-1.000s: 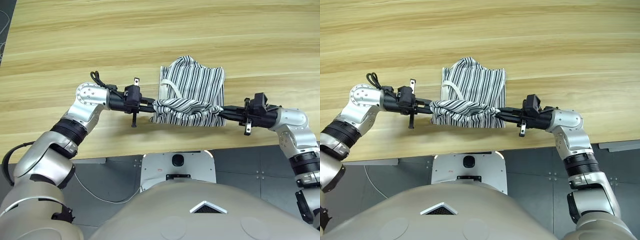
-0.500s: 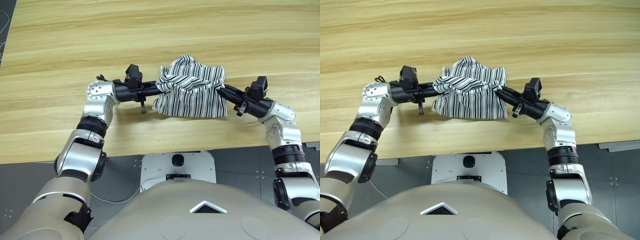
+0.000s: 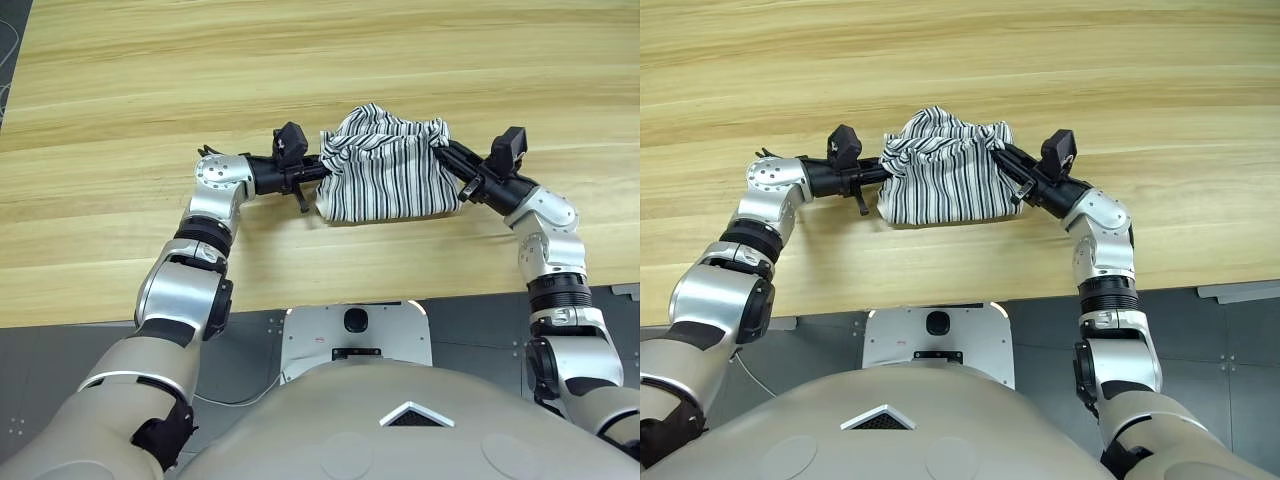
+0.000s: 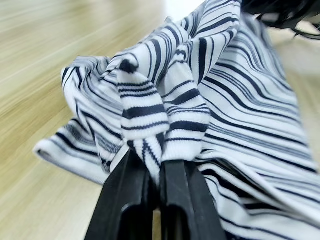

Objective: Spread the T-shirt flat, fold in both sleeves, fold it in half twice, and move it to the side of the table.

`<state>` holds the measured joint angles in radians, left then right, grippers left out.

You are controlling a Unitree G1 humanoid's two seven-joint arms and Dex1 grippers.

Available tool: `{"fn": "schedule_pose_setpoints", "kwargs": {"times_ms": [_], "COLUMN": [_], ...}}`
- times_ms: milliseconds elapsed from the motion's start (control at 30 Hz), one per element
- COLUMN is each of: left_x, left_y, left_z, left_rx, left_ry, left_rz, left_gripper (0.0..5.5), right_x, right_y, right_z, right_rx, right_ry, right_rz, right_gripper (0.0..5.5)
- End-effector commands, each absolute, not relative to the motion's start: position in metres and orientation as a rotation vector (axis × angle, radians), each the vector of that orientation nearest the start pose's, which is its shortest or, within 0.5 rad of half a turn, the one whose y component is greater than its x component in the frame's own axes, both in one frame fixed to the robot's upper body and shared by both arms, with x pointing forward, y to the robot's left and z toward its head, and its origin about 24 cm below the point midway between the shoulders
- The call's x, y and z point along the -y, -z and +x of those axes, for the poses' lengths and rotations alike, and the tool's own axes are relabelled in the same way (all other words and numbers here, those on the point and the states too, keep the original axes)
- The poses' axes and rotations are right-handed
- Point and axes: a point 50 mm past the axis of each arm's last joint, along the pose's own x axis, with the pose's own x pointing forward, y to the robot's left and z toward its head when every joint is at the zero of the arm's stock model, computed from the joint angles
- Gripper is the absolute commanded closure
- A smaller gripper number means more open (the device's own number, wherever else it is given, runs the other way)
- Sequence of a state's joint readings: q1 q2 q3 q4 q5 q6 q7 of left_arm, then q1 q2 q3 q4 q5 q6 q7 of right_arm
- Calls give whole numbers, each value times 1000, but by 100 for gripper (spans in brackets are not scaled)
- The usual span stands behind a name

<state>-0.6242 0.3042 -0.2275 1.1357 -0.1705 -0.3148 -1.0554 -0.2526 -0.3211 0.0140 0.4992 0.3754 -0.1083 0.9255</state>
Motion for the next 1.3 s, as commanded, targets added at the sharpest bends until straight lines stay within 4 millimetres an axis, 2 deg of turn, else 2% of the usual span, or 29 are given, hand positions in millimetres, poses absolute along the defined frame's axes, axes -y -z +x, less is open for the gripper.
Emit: {"fn": "schedule_pose_setpoints", "kwargs": {"times_ms": [33,167,333,433,600,700,833,1067,1133,1200,1300], "left_x": [-158,-156,-146,-144,-145,-144,-143,-154,-163,-181,-198], "left_y": [-18,-27,-32,-29,-16,-11,-16,-40,-50,-64,-80], "left_z": [325,334,336,338,342,342,347,365,371,377,376], "left_rx": [-279,-231,-190,-216,-331,-385,-363,-229,-169,-59,138], "left_ry": [1047,1003,1018,989,833,790,743,558,453,279,81], "left_rz": [97,24,-26,-5,73,44,-18,-103,-151,-229,-291], "left_gripper": [539,539,539,539,539,492,431,316,310,310,310], "right_x": [186,192,188,187,184,187,190,196,191,181,158], "right_y": [-32,-32,-32,-32,-24,-17,-20,-46,-55,-61,-57], "right_z": [287,300,307,310,319,324,330,333,327,319,308], "right_rx": [-69,-82,-87,-89,-182,-252,-217,37,133,196,190], "right_ry": [-778,-659,-639,-622,-565,-485,-397,-328,-377,-431,-508], "right_rz": [87,73,51,47,20,20,81,222,191,86,-67], "right_gripper": [540,540,540,540,540,481,410,286,279,279,279]}}
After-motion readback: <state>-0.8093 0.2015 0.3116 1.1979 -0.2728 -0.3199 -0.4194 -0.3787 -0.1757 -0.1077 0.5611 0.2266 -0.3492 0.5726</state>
